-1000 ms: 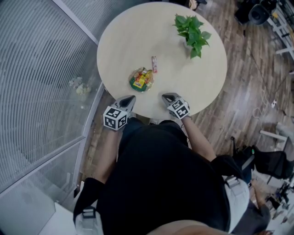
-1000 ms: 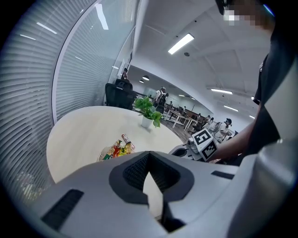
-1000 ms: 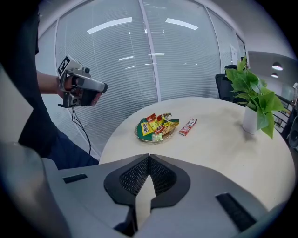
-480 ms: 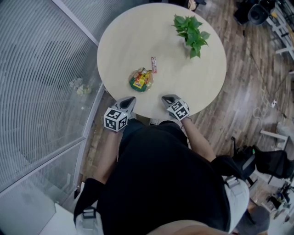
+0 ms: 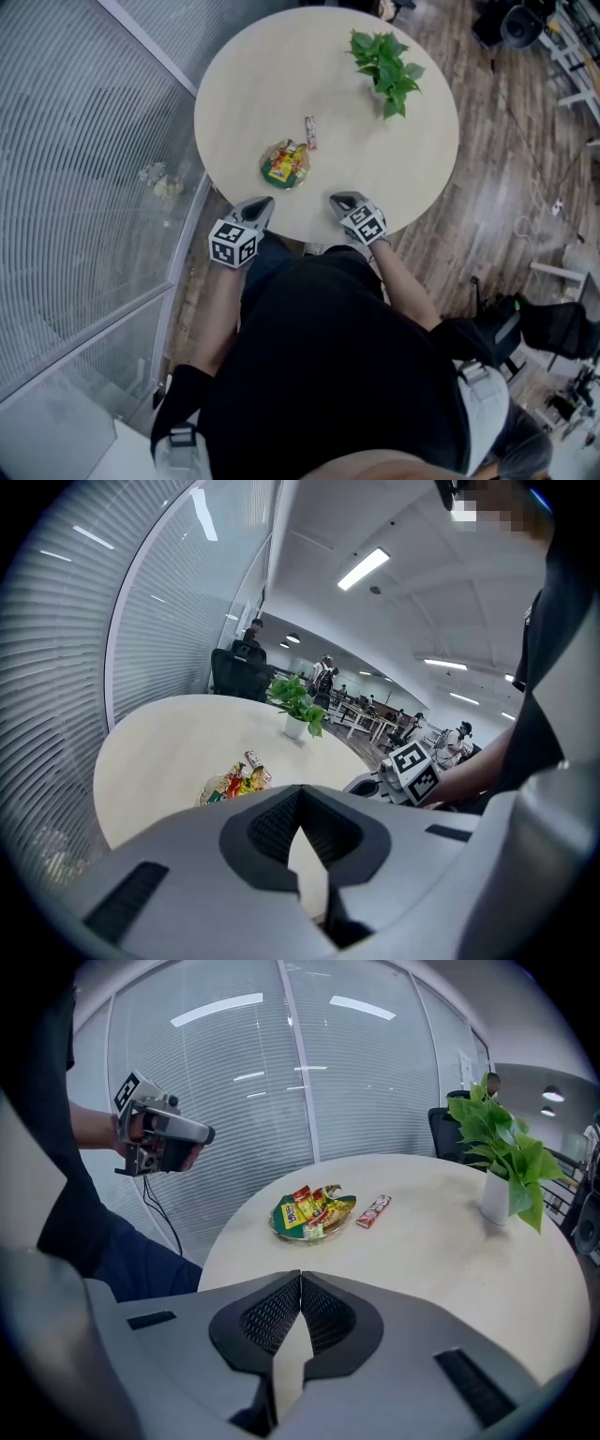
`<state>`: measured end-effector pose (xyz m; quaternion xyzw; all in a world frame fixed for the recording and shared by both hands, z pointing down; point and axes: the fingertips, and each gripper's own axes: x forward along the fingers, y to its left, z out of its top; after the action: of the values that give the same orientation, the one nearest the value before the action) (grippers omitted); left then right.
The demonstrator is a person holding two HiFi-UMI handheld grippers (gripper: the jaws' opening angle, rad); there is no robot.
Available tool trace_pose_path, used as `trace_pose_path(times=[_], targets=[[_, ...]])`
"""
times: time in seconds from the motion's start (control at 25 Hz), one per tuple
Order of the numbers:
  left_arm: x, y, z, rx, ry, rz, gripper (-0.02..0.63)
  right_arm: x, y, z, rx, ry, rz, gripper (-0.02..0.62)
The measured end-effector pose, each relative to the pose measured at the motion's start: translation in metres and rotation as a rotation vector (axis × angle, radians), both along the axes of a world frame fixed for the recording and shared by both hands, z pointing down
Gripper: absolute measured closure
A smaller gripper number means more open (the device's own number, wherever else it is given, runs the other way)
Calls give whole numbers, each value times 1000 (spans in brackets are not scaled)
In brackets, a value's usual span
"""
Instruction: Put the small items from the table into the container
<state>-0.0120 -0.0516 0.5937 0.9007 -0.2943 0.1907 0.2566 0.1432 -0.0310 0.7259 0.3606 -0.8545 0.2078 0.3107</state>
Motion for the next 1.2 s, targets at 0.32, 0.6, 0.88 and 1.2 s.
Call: trace_pose_path(times=[0.32,0.6,0.88,1.2], targets=[[-11,-23,13,-51,20,21,606,-1,-19,4,-32,19,53,572],[-20,-53,28,-115,46,94,606,-5,-69,5,-46,40,161,571],[-18,-87,45,-167,57,235,606,-1,-139,5,-50,77,275,571],[-16,-106,62,-253,72,359,606,-4,-189,25,-167,127,362,568]])
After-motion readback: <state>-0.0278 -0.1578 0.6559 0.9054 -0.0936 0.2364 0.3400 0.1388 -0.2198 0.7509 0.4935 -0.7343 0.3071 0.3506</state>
